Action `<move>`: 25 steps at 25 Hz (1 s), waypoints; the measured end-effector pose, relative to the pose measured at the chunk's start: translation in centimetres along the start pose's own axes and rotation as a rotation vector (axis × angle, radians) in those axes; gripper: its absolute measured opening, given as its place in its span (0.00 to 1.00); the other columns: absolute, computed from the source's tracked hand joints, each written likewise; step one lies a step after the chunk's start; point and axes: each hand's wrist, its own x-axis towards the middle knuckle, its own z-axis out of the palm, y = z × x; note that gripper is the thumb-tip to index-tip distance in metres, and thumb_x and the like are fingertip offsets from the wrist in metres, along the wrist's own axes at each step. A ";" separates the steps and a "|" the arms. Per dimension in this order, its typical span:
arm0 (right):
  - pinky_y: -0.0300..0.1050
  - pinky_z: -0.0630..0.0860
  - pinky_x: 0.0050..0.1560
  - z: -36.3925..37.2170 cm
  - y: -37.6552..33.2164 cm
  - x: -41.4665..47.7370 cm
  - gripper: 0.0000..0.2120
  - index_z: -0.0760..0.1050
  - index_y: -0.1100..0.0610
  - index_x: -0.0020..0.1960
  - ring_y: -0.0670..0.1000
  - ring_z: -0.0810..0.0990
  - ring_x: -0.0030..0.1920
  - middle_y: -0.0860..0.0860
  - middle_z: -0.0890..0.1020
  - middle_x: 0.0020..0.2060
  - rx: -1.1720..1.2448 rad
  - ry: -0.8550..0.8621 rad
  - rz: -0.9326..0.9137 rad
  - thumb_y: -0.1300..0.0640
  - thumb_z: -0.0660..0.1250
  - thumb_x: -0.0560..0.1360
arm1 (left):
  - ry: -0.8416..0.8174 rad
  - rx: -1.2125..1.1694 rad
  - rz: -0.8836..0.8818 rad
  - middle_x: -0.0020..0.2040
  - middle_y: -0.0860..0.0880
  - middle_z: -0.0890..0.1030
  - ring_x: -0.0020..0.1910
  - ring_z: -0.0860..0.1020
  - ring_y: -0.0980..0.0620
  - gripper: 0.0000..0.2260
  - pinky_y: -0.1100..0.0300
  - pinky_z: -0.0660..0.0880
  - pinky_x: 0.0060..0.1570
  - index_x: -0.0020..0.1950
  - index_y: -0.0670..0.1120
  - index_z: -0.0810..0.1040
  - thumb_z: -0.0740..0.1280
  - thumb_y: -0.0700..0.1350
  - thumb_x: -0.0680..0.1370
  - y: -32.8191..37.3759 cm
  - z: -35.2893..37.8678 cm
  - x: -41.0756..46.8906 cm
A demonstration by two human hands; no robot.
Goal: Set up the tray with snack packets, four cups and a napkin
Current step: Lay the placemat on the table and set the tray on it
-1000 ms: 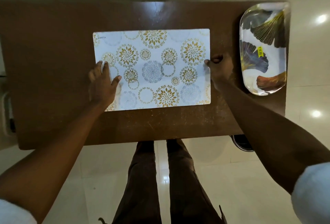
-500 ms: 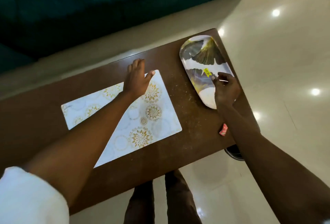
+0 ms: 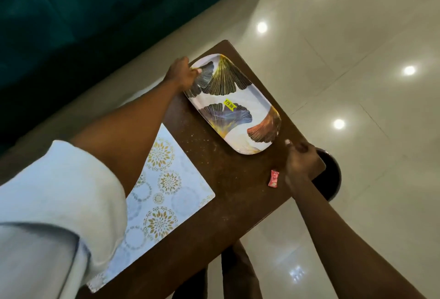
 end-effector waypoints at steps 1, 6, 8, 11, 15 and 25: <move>0.33 0.77 0.50 0.4 0.8 0.2 0.21 0.79 0.59 0.66 0.53 0.83 0.57 0.55 0.85 0.58 0.055 -0.016 0.047 0.56 0.78 0.75 | -0.019 0.028 -0.009 0.64 0.36 0.78 0.63 0.78 0.36 0.23 0.45 0.75 0.60 0.67 0.37 0.75 0.67 0.54 0.82 0.3 0.8 1.0; 0.52 0.85 0.55 2.4 3.5 0.7 0.13 0.80 0.58 0.59 0.53 0.86 0.50 0.54 0.85 0.49 0.148 -0.090 0.180 0.57 0.77 0.76 | 0.099 0.038 0.002 0.65 0.40 0.80 0.63 0.79 0.41 0.19 0.47 0.78 0.60 0.68 0.42 0.79 0.66 0.52 0.82 0.8 2.7 4.0; 0.47 0.85 0.51 3.0 3.8 0.7 0.10 0.81 0.60 0.57 0.51 0.86 0.48 0.58 0.86 0.50 0.193 -0.129 0.182 0.59 0.75 0.77 | 0.126 -0.039 0.030 0.63 0.42 0.83 0.61 0.81 0.44 0.16 0.53 0.77 0.58 0.66 0.43 0.82 0.68 0.49 0.82 1.3 2.8 4.8; 0.50 0.85 0.54 4.0 3.9 0.4 0.10 0.79 0.63 0.60 0.54 0.86 0.50 0.60 0.85 0.52 0.229 -0.206 0.228 0.61 0.71 0.80 | 0.132 -0.104 0.016 0.61 0.43 0.84 0.60 0.82 0.45 0.12 0.56 0.77 0.55 0.63 0.44 0.84 0.69 0.45 0.81 1.4 2.4 5.2; 0.52 0.85 0.55 4.7 3.7 -0.5 0.11 0.77 0.63 0.62 0.53 0.85 0.52 0.60 0.83 0.54 0.241 -0.235 0.279 0.65 0.71 0.79 | 0.111 -0.153 -0.015 0.58 0.43 0.86 0.58 0.83 0.44 0.11 0.52 0.80 0.58 0.60 0.44 0.86 0.72 0.43 0.79 -0.1 1.2 5.0; 0.39 0.80 0.40 5.9 1.4 -3.1 0.08 0.78 0.55 0.48 0.48 0.83 0.44 0.52 0.83 0.43 0.205 -0.398 0.061 0.67 0.73 0.77 | 0.165 -0.737 -0.343 0.56 0.38 0.85 0.48 0.79 0.47 0.12 0.48 0.81 0.56 0.62 0.37 0.83 0.72 0.38 0.79 -15.2 -1.9 -8.7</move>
